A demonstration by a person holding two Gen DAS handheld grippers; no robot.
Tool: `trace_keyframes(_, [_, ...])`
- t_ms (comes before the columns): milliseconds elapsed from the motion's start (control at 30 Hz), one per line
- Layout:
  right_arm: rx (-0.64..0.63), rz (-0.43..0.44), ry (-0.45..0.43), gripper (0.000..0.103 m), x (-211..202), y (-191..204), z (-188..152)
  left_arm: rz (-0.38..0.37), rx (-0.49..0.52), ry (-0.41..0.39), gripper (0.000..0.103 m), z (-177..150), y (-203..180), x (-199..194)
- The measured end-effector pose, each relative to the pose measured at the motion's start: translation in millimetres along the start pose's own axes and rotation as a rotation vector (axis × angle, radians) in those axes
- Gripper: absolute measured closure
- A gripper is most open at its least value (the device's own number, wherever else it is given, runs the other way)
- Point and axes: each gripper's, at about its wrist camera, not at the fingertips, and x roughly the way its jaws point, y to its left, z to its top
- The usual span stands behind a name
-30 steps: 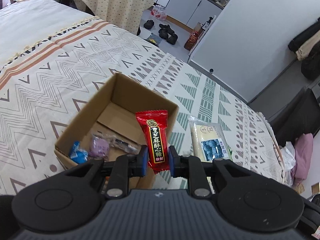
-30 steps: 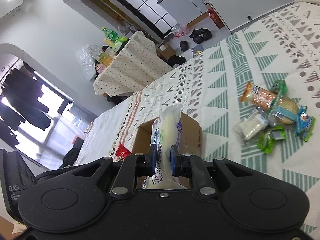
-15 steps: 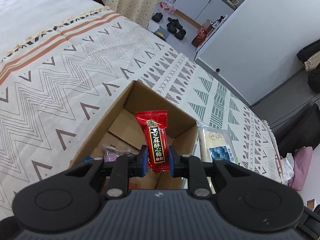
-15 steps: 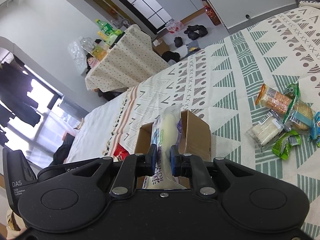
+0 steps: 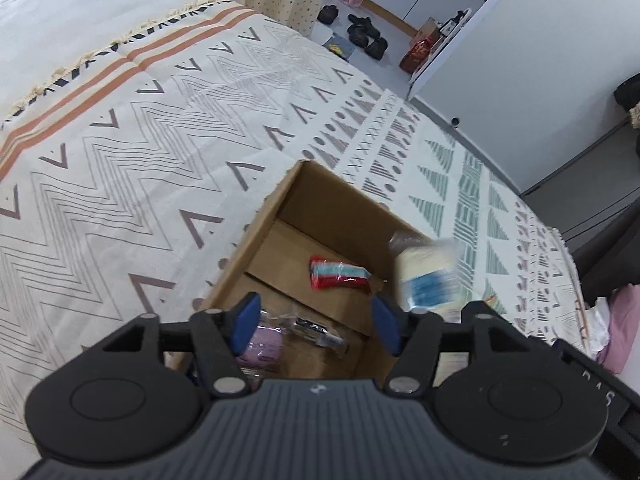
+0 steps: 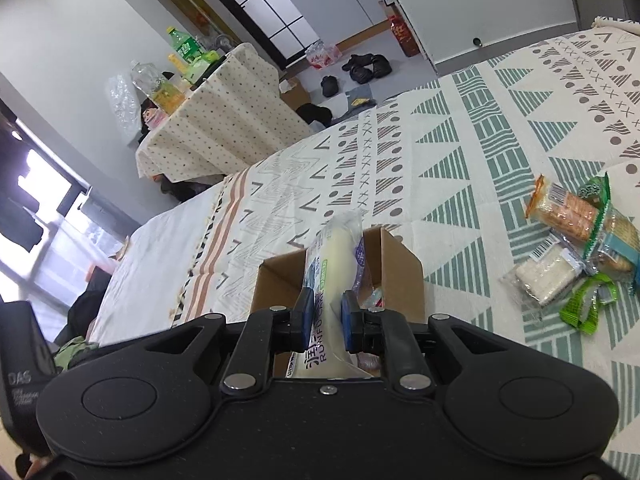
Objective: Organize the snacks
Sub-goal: 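Open both tools to drop the tube and candy into the box, then move both tools back over the remaining snack pile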
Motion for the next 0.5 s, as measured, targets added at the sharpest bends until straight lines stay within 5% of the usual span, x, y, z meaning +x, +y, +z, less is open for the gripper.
trace_keyframes(100, [0.014, -0.001, -0.004, 0.079, 5, 2, -2, 0.016, 0.01, -0.007, 0.028, 1, 0, 0])
trace_keyframes(333, [0.019, -0.088, -0.037, 0.035, -9, 1, -7, 0.035, 0.021, 0.013, 0.025, -6, -7, -3])
trace_keyframes(500, [0.033, -0.113, -0.052, 0.025, -24, -7, -7, 0.057, 0.02, -0.005, 0.017, -14, -16, -12])
